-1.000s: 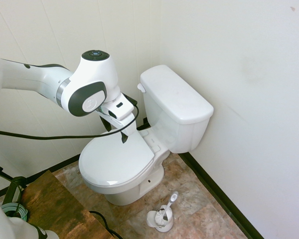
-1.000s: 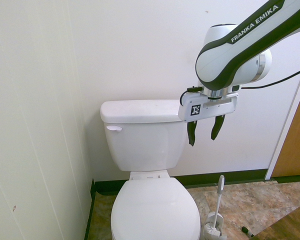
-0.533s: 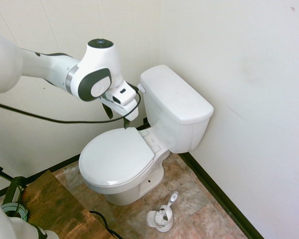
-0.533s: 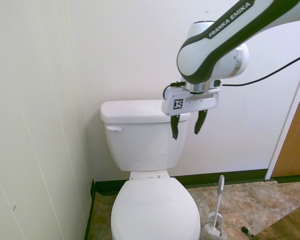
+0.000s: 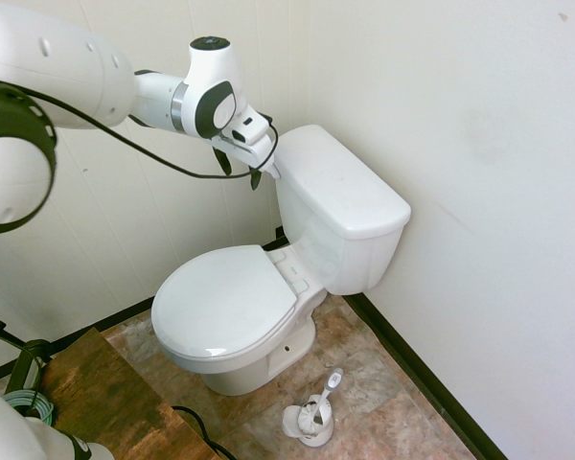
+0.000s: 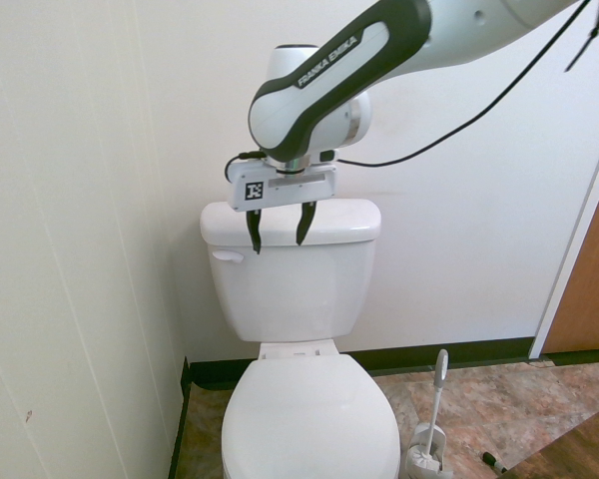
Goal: Flush the toilet
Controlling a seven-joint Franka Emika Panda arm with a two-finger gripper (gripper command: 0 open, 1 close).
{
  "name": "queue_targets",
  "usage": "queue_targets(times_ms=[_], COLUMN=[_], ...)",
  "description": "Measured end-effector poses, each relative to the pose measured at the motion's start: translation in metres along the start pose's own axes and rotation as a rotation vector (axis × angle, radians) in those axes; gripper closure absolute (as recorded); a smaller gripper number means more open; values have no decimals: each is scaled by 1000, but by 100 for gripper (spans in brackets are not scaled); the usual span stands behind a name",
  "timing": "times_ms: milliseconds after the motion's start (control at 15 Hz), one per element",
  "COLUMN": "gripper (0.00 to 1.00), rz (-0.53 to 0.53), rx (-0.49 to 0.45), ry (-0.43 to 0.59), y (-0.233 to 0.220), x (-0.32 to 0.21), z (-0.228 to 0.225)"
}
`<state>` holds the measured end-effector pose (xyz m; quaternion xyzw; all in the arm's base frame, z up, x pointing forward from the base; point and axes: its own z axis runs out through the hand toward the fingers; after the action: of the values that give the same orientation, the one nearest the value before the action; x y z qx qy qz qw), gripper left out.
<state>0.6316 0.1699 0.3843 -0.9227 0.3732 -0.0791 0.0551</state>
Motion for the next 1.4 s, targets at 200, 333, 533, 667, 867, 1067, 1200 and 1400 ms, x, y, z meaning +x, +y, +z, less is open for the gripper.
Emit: queue_targets(times_ms=[200,333,533,667,867,1067,1200,1400], gripper=[0,100,100,100,100,100,100,100], rz=[9,15,19,24,34,45,50,55], rx=[28,39,54,62,76,84,87,91], ry=[22,26,38,38,45,41,40,35], y=[-40,-57,-75,-83,-91,-98,-102,-107], x=[18,28,33,34,42,49,52,54], z=[21,35,49,54,59,64,68,72])
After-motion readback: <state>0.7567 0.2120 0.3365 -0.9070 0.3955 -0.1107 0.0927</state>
